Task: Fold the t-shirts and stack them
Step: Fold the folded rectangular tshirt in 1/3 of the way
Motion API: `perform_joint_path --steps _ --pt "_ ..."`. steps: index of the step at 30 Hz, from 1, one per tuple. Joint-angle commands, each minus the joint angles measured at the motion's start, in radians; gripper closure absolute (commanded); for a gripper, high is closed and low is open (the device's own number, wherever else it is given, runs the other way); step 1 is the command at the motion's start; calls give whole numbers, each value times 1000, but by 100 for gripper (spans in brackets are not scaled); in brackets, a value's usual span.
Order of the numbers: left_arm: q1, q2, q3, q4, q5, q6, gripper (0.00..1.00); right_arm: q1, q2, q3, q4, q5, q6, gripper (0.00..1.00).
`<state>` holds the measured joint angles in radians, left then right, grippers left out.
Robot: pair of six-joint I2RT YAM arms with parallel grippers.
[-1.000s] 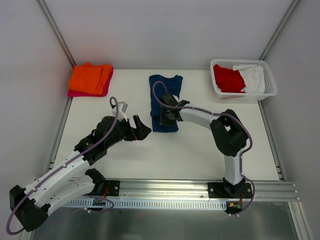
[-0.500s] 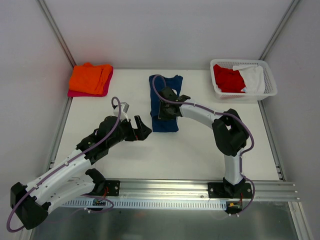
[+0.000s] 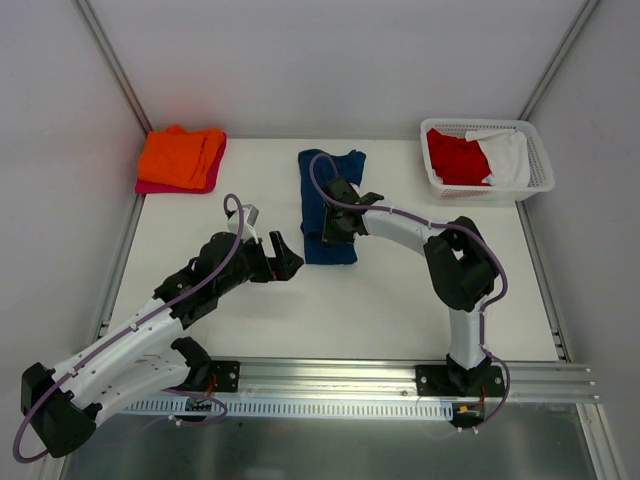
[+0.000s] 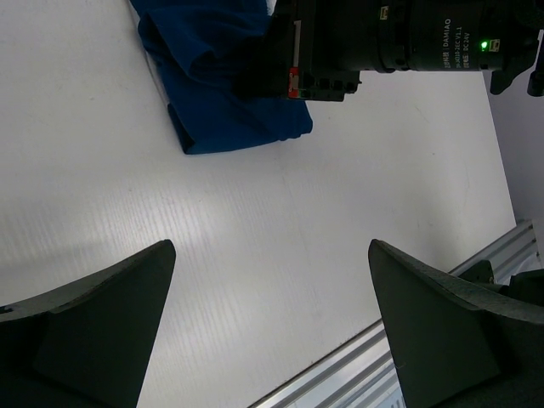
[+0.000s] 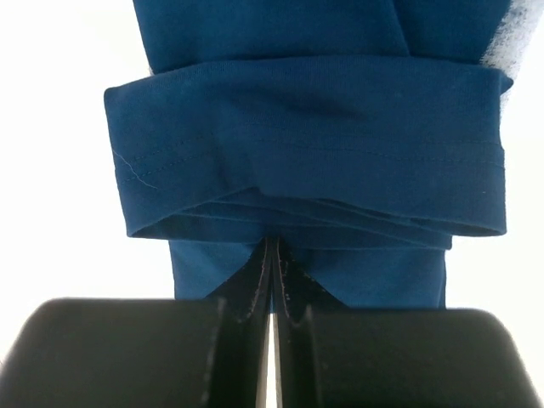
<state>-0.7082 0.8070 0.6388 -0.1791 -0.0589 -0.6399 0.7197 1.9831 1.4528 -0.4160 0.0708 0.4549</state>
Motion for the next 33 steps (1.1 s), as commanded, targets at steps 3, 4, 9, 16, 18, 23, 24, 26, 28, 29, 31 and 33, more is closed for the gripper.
perform_joint_path --steps 3,4,9,16,18,23,24,26,28,29,31,33 --pt "-10 -2 22 13 -19 2 1 -5 -37 7 2 -5 -7 99" --pt "-10 0 21 13 -19 3 1 -6 -32 12 2 -6 -7 99" --pt "-10 -2 18 13 -22 3 1 -11 -21 23 2 -19 -9 99" --pt "-11 30 27 18 -30 6 1 -12 -69 -14 2 3 -12 99" --pt "-11 38 25 23 -32 6 1 -12 -76 -28 2 9 -7 100" --pt "-11 47 22 35 -30 6 1 -12 -108 -81 9 14 5 99" --pt "-11 53 24 38 -30 8 1 -12 -115 -92 22 14 11 100" --pt "-11 58 24 41 -28 6 1 -11 -133 -123 37 15 14 99" --pt "-11 64 22 47 -22 6 1 -14 -135 -126 37 21 10 100" --pt "-11 67 24 50 -21 5 1 -16 -133 -123 36 20 8 99" --pt "-13 70 24 53 -18 3 1 -20 -122 -118 36 17 2 99" --pt "-13 67 22 55 -18 3 1 -20 -112 -109 37 14 1 99"
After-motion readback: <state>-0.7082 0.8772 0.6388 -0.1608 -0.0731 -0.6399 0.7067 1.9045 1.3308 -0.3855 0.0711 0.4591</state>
